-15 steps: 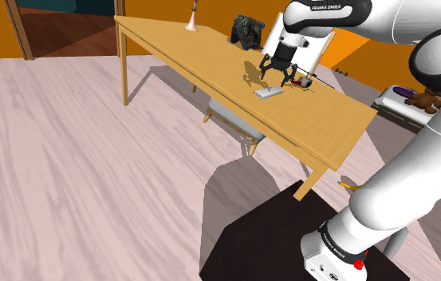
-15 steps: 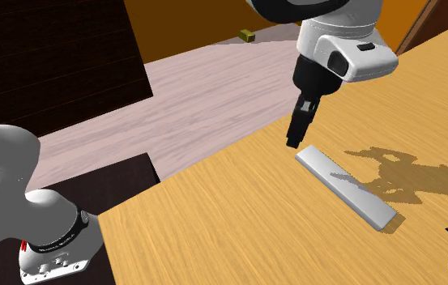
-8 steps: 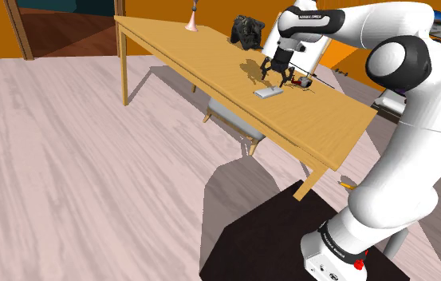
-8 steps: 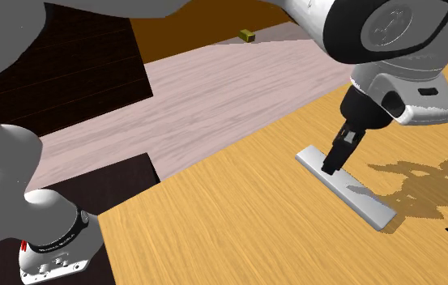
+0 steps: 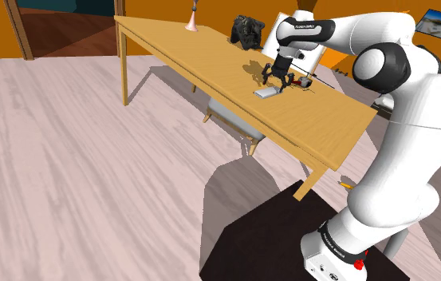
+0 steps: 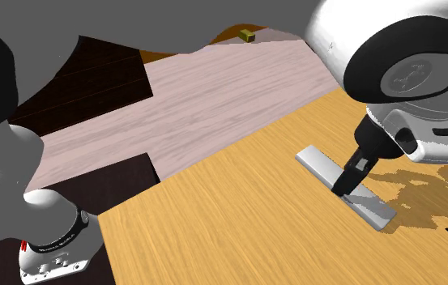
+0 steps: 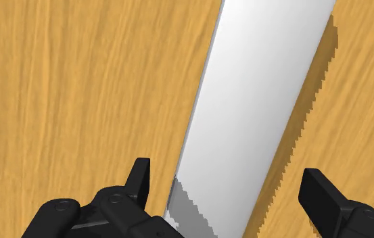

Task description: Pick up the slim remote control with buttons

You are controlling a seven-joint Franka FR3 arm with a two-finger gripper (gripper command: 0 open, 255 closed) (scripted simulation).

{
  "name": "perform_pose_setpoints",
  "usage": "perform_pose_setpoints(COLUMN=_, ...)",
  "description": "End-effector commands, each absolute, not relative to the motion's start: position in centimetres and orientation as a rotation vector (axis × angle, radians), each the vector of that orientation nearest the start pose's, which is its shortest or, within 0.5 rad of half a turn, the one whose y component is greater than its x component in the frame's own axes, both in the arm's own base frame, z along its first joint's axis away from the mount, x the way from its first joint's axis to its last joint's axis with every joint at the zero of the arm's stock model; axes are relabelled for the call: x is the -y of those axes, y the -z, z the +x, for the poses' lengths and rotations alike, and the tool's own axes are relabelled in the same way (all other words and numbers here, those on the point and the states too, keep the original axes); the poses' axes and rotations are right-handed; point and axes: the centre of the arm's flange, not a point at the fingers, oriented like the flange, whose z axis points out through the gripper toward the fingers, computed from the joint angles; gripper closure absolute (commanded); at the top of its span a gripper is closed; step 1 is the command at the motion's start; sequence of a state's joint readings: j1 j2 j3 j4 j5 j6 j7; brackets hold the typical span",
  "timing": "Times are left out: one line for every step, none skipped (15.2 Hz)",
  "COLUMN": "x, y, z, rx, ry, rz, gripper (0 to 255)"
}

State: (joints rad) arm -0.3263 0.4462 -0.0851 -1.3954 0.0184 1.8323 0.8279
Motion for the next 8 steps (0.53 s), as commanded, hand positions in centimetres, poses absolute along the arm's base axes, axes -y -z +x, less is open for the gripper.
perform_pose_setpoints(x=26.56, y=-44.22, z=63.74, rx=-1.833, ry=-0.005, rz=-2.576, gripper=0)
perform_pose_setpoints(x=26.56, y=-43.39, z=63.74, rx=-1.833, ry=-0.005, rz=-2.576, gripper=0)
perform_pose_setpoints(x=26.56, y=-43.39, z=63.74, rx=-1.833, ry=-0.005, rz=-2.576, gripper=0)
perform_pose_setpoints(x=26.56, y=-43.39, z=63.74, rx=-1.833, ry=-0.005, rz=-2.576, gripper=0)
perform_pose_setpoints(x=26.58, y=-43.39, z=63.71, rx=-1.833, ry=-0.005, rz=-2.576, gripper=255)
perform_pose_setpoints(x=26.56, y=-43.38, z=63.71, rx=-1.833, ry=-0.005, rz=-2.576, gripper=255)
perform_pose_setpoints(x=26.54, y=-43.39, z=63.72, rx=-1.833, ry=-0.005, rz=-2.576, gripper=255)
perform_pose_setpoints(x=26.54, y=-43.39, z=63.71, rx=-1.833, ry=-0.005, rz=-2.576, gripper=255)
